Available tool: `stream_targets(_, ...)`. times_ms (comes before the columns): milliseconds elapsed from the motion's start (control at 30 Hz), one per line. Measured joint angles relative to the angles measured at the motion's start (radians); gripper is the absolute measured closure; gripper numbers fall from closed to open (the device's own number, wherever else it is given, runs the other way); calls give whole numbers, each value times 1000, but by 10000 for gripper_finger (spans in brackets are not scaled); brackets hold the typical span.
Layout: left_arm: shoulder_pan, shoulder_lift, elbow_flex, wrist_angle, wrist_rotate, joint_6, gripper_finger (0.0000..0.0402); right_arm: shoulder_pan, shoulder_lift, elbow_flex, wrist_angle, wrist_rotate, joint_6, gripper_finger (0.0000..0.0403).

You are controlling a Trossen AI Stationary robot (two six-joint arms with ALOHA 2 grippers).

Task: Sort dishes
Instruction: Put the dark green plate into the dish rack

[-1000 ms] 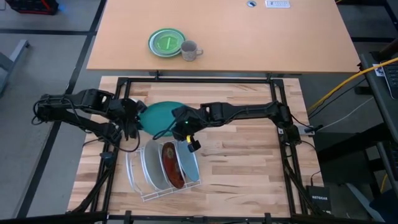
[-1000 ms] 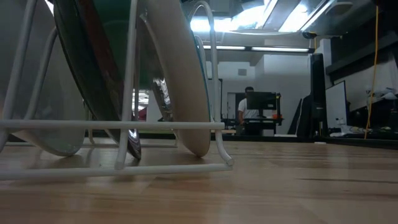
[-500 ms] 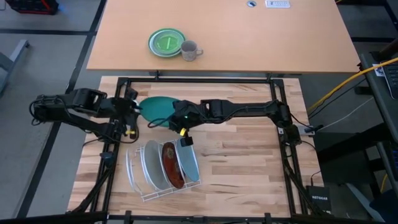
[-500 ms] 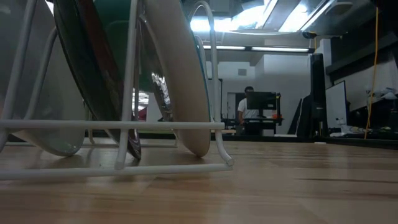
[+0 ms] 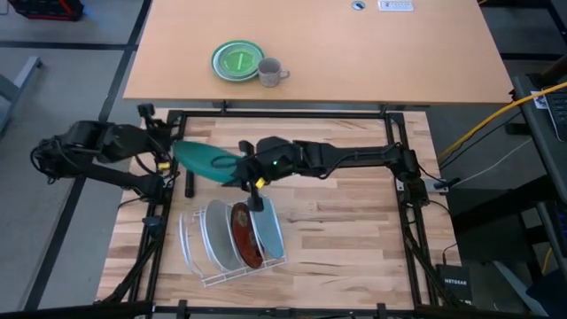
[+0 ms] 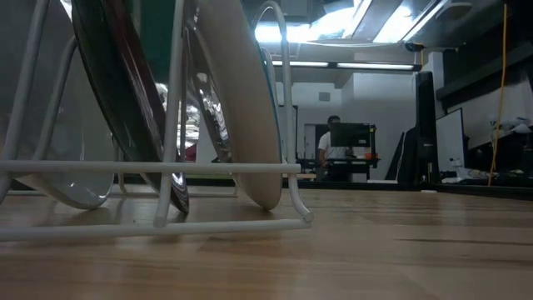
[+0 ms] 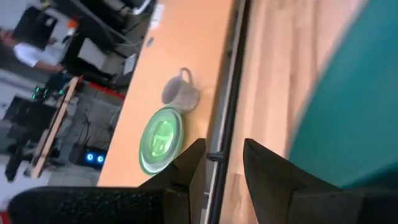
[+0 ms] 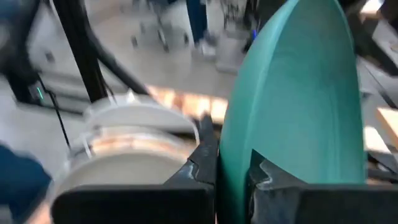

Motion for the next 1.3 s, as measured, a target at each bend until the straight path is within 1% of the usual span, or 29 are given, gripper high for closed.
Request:
stream_targets(67,0,-23,1,-1,-18,-16,304,0,-1,0,74,-15,47,386)
stream_targets(167,0,-48,0,-7,-65,-35,304,2,-1,0,143,-6,103,386)
stream_targets(233,0,-64,-1,-6,-98,-51,304,1,-4,0,173,18,128,386)
stream_targets(400,0,-100,-1,-5,-138,-93,304,5,-5,1,245,69,154,386)
stream_targets(467,0,-110,-1,-5,-186,-132,304,6,-5,1,253,96,155,386)
stream_targets(533,0,-119,-1,-5,-248,-199,304,7,-5,1,262,149,154,386)
stream_targets(600,0,-126,-1,-7,-282,-275,304,7,-5,1,278,204,158,386)
stream_targets(700,0,-132,-1,-17,-285,-345,304,13,-4,1,356,331,159,386)
stream_targets(833,0,-137,-1,-21,-285,-401,304,20,-4,1,487,555,145,386)
stream_targets(1000,0,-137,-2,-24,-285,-453,304,24,-5,2,651,775,85,386)
stream_targets(1067,0,-137,-1,-34,-285,-475,304,24,-5,2,704,816,54,386)
stream_targets(1167,0,-137,-2,-67,-285,-514,304,42,-5,2,762,816,45,386)
stream_targets(1233,0,-137,-2,-99,-284,-541,304,73,-5,2,780,812,38,386)
stream_targets(1300,0,-137,-2,-127,-282,-573,304,112,-5,1,805,815,-1,386)
